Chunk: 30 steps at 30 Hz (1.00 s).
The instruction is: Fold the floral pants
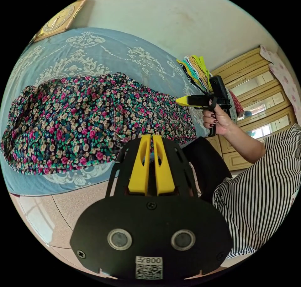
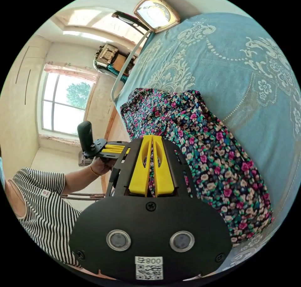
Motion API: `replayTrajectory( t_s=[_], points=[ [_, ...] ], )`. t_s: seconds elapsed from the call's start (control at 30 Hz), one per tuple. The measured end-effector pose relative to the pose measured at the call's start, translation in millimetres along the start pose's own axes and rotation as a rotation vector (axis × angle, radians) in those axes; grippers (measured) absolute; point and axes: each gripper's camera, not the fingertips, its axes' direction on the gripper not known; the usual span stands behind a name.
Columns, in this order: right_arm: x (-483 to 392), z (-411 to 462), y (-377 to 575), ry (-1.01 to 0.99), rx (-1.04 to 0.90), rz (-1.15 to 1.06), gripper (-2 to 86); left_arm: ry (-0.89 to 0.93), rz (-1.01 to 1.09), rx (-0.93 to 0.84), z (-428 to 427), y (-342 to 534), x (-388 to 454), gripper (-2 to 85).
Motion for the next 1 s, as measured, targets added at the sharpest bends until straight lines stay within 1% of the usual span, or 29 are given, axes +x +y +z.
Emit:
replayTrajectory(
  t_s=[0.07, 0.2, 0.27, 0.3, 0.37, 0.4, 0.43, 0.47, 0.53, 0.63, 0.73, 0.87, 0.93, 1.0],
  points=[
    [18.4, -47.2, 52.8, -0.013, 0.101, 0.085, 0.9, 0.031, 0.037, -0.012, 10.2, 6.3, 32.7, 1.7],
    [49.2, -100.6, 135.6, 0.042, 0.200, 0.263, 2.3, 0.041, 0.103, -0.063, 33.8, 9.0, 87.1, 2.0],
    [66.3, -119.0, 177.1, 0.051, 0.221, 0.371, 3.1, -0.030, 0.165, -0.106, 50.1, 4.4, 127.0, 1.7],
    [68.6, -122.0, 184.3, 0.051, 0.227, 0.383, 3.3, -0.061, 0.179, -0.118, 54.1, 2.4, 137.2, 1.6],
    [71.5, -129.6, 200.6, 0.104, 0.230, 0.401, 4.1, -0.194, 0.241, -0.163, 72.0, -6.4, 175.5, 1.1],
    [71.7, -130.1, 201.7, 0.125, 0.225, 0.401, 4.4, -0.231, 0.252, -0.175, 77.4, -8.5, 183.8, 0.9],
    [72.7, -129.3, 201.3, 0.167, 0.208, 0.399, 4.9, -0.303, 0.264, -0.209, 90.0, -12.4, 198.4, 0.7],
    [74.7, -126.0, 198.4, 0.199, 0.181, 0.390, 5.5, -0.359, 0.271, -0.288, 107.9, -15.6, 209.7, 0.5],
    [80.9, -115.9, 192.9, 0.245, 0.109, 0.402, 5.5, -0.359, 0.286, -0.303, 117.9, -18.8, 226.9, 0.5],
    [83.0, -120.2, 193.3, 0.268, 0.100, 0.376, 5.9, -0.324, 0.245, -0.340, 125.2, -22.2, 247.7, 0.8],
    [94.9, -134.1, 206.6, 0.181, 0.124, 0.395, 6.6, -0.268, 0.199, -0.324, 125.3, -20.7, 268.7, 2.0],
    [109.6, -148.4, 225.9, 0.092, 0.163, 0.421, 6.5, -0.192, 0.262, -0.239, 124.8, -12.0, 326.7, 5.7],
    [115.1, -147.3, 229.3, 0.053, 0.153, 0.423, 5.2, -0.169, 0.323, -0.243, 134.3, -9.4, 357.8, 6.9],
    [121.4, -147.9, 231.3, 0.023, 0.141, 0.433, 3.7, -0.194, 0.401, -0.264, 148.5, -6.9, 391.5, 8.1]
  ],
)
